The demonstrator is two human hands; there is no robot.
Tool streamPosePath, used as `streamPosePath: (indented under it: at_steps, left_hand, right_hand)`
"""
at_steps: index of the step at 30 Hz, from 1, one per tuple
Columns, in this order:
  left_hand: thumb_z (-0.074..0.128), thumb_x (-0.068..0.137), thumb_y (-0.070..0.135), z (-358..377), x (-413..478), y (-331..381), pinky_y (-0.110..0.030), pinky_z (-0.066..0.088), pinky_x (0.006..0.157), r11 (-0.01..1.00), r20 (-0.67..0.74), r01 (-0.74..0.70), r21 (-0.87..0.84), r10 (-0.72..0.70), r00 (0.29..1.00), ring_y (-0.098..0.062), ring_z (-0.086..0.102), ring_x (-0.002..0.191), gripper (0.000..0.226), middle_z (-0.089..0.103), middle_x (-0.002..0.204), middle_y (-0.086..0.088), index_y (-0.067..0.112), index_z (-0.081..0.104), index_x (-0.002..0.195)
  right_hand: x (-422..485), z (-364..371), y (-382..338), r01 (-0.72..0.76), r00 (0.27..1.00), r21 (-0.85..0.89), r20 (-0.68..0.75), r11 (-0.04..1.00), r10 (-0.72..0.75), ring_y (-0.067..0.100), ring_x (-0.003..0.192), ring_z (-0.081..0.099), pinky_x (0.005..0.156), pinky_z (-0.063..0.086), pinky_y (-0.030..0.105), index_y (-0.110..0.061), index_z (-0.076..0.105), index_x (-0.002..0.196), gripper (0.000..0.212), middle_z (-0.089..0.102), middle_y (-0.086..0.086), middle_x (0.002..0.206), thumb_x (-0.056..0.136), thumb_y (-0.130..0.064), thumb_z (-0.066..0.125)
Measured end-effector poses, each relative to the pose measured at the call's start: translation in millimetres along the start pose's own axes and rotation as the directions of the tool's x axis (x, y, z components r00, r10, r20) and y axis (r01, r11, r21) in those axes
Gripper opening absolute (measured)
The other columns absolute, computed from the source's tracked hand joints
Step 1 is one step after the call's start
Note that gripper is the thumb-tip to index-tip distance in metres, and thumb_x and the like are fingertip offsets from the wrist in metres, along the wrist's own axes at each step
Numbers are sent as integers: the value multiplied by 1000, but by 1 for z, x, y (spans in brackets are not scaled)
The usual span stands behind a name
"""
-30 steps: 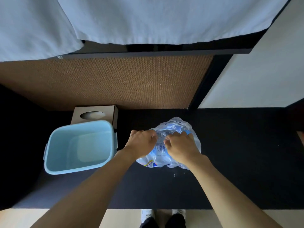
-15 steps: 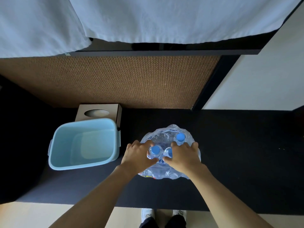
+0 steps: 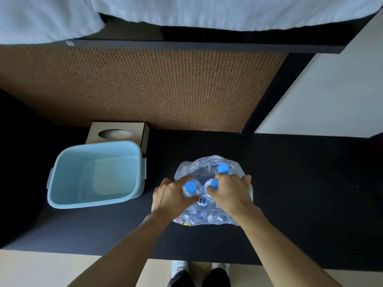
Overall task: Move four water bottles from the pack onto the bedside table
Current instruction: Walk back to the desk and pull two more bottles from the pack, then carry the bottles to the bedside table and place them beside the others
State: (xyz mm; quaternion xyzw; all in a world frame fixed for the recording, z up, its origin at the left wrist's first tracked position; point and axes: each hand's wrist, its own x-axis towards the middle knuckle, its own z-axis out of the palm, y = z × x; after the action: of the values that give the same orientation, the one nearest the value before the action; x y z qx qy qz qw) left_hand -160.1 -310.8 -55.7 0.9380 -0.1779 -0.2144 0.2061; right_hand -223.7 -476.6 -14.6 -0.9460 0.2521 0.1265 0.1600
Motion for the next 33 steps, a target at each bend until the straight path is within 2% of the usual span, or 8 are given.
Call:
streamPosePath:
  at_steps: [6, 10, 15, 18, 24, 27, 30, 33]
  left_hand:
    - [79, 64, 68, -21, -3, 12, -34, 55, 75, 993, -177, -80, -83, 64, 982, -12, 52, 101, 63, 54, 80, 20, 50, 67, 123]
    - [77, 58, 71, -51, -1, 36, -25, 49, 68, 980, -286, -169, -109, 132, 949, -8, 47, 98, 60, 44, 97, 17, 46, 73, 112]
    - [77, 58, 67, -111, -7, 82, -28, 52, 86, 925, -299, -301, -234, 226, 927, -4, 61, 104, 58, 62, 106, 24, 34, 73, 106]
    - [78, 65, 62, -156, -14, 113, -32, 54, 80, 886, -266, -391, -250, 325, 907, -6, 64, 89, 42, 68, 90, 18, 35, 68, 95]
    - [79, 77, 38, -246, -53, 209, -45, 52, 63, 697, -244, -613, -373, 563, 789, -24, 62, 65, 31, 67, 75, -6, 12, 64, 81]
    - [75, 83, 30, -280, -84, 268, -30, 47, 58, 575, -253, -689, -441, 657, 710, -9, 53, 62, 26, 61, 70, -4, 11, 58, 81]
    - [72, 91, 17, -308, -116, 326, -26, 50, 63, 482, -245, -720, -499, 718, 652, -11, 58, 65, 18, 62, 74, -11, 7, 58, 90]
    - [71, 87, 26, -324, -160, 386, -46, 61, 79, 318, -271, -759, -568, 799, 538, -34, 73, 83, 15, 69, 84, -14, 17, 61, 93]
  right_hand:
    - [-4, -22, 8, 154, 977, -73, -134, 985, -163, 21, 53, 40, 76, 31, 36, -19, 43, 62, 35, 33, -8, 47, 85, -39, 61]
    - [-7, -64, 7, 199, 965, -91, -154, 976, -211, 16, 46, 33, 73, 33, 36, -24, 29, 56, 45, 32, -7, 47, 84, -41, 60]
    - [-22, -128, 6, 175, 969, 44, -182, 984, -165, 21, 54, 46, 68, 34, 32, -20, 52, 65, 31, 46, -4, 51, 82, -43, 62]
    - [-35, -177, 1, 158, 967, 186, -226, 970, -114, 18, 59, 61, 58, 46, 34, -20, 67, 73, 24, 65, -3, 61, 77, -44, 68]
    - [-82, -292, 12, 192, 926, 385, -377, 903, -36, 8, 63, 64, 57, 51, 26, -28, 70, 79, 13, 67, -10, 66, 73, -39, 76]
    - [-122, -355, 23, 211, 882, 411, -471, 887, 9, 11, 64, 64, 61, 56, 36, -28, 68, 78, 16, 68, -8, 66, 70, -41, 73]
    - [-180, -412, 36, 226, 801, 455, -590, 862, 102, 15, 64, 65, 63, 57, 39, -27, 68, 75, 14, 68, -6, 65, 69, -39, 74]
    - [-259, -452, 52, 233, 653, 463, -726, 855, 215, 16, 67, 66, 64, 56, 35, -22, 71, 79, 12, 71, -5, 70, 73, -30, 79]
